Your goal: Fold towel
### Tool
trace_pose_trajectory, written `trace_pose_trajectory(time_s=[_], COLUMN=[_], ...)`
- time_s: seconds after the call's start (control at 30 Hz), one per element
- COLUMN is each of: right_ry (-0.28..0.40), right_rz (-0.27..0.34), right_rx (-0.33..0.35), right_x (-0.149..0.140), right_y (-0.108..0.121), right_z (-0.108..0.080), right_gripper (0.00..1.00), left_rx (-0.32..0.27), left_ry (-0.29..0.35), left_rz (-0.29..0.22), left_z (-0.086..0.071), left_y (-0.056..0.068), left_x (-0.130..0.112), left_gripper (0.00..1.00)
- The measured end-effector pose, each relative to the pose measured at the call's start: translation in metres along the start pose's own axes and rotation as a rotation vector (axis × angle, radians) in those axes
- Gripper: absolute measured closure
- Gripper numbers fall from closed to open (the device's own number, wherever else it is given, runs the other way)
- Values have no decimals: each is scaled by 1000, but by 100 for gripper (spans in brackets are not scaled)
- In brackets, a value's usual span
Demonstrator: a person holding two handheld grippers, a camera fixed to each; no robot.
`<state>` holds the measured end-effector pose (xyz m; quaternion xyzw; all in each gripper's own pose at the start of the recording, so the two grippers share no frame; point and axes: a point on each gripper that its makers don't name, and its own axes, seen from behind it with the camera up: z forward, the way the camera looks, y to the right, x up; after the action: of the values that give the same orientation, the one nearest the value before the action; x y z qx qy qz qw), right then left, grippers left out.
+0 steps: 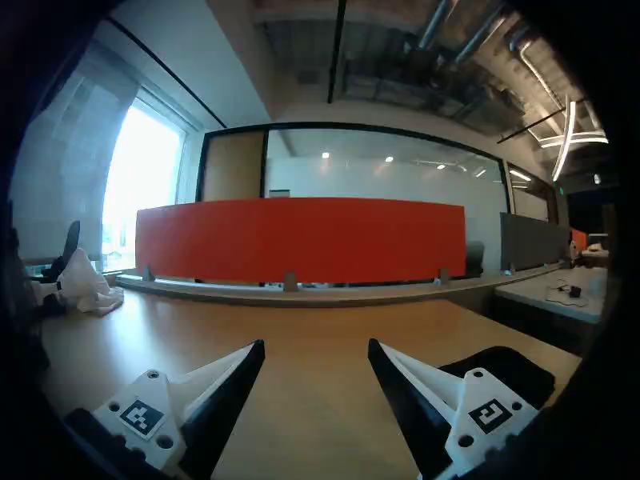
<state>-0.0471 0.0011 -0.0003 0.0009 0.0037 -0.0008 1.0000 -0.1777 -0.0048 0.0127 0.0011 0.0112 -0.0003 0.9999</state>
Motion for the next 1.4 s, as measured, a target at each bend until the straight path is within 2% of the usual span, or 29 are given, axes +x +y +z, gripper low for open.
trace_pose_trajectory(time_s=[1.4], right_ry=[-1], right_rz=[1], right_rx=[5], right_x=[0], right_y=[-1], right_z=[0], right_gripper=[0], left_rx=[0], left_ry=[-2], left_rz=[0], left_z=[-2], left_y=[-1], left_x=[7], left_gripper=[4])
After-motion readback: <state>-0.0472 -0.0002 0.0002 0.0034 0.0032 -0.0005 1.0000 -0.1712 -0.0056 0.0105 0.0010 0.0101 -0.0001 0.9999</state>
